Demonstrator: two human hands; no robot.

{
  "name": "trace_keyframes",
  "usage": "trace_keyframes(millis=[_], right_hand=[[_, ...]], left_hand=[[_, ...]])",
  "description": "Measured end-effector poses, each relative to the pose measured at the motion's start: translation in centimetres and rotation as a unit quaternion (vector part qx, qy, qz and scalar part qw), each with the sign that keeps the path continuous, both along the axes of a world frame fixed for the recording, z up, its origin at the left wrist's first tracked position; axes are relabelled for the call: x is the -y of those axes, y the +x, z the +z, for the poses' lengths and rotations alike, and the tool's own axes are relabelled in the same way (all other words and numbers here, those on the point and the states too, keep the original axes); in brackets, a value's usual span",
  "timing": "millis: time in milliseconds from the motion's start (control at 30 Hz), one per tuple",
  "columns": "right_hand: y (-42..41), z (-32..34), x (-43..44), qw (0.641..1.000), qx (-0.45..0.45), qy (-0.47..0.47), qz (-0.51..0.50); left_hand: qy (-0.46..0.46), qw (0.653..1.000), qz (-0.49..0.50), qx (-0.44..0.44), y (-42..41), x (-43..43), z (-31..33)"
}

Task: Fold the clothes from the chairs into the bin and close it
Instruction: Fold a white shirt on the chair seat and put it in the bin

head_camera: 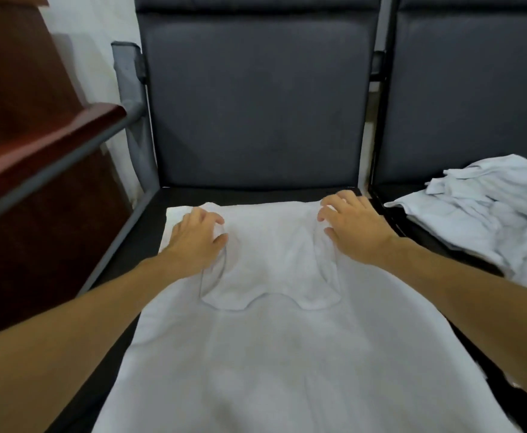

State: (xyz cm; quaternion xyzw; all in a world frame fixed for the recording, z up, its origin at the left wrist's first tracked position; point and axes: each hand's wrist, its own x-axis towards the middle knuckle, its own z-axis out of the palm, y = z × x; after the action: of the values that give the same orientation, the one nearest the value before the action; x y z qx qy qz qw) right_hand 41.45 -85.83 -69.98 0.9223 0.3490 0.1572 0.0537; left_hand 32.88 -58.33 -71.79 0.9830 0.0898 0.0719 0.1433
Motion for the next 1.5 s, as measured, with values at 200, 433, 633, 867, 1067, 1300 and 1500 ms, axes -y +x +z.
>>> trace_keyframes(millis=[200, 433, 633, 867, 1067, 1300, 1500], right_hand=[[-8.7, 2.1, 1.8, 0.997, -0.08, -0.017, 0.01], [-17.4, 2.3, 5.3, 0.98, -0.192, 0.014, 0.043], [-20.9, 1.6, 8.2, 0.952, -0.305, 0.007, 0.038], [-23.2, 2.7, 9.9, 0.937, -0.336, -0.094, 0.014], [-23.7, 1.9, 9.8, 0.95, -0.282, -0.108, 0.075], [-21.6, 2.4, 8.6, 0.943, -0.331, 0.01, 0.038], [-20.8, 3.1, 5.4, 0.912, -0.385, 0.143, -0.007]], left_hand=[[-0.068, 0.989, -0.101, -0.084, -8.2, 3.4, 1.3], [-0.097, 0.961, -0.213, -0.15, -17.2, 6.7, 2.2], [-0.019, 0.933, -0.261, -0.247, -20.8, 7.0, 1.4], [0.033, 0.945, -0.243, -0.217, -22.0, 9.1, 3.2], [0.063, 0.927, -0.277, -0.244, -22.4, 14.7, 4.1], [0.215, 0.91, -0.316, -0.162, -21.5, 15.5, 2.2], [0.01, 0.928, -0.326, -0.181, -19.4, 13.6, 2.8]])
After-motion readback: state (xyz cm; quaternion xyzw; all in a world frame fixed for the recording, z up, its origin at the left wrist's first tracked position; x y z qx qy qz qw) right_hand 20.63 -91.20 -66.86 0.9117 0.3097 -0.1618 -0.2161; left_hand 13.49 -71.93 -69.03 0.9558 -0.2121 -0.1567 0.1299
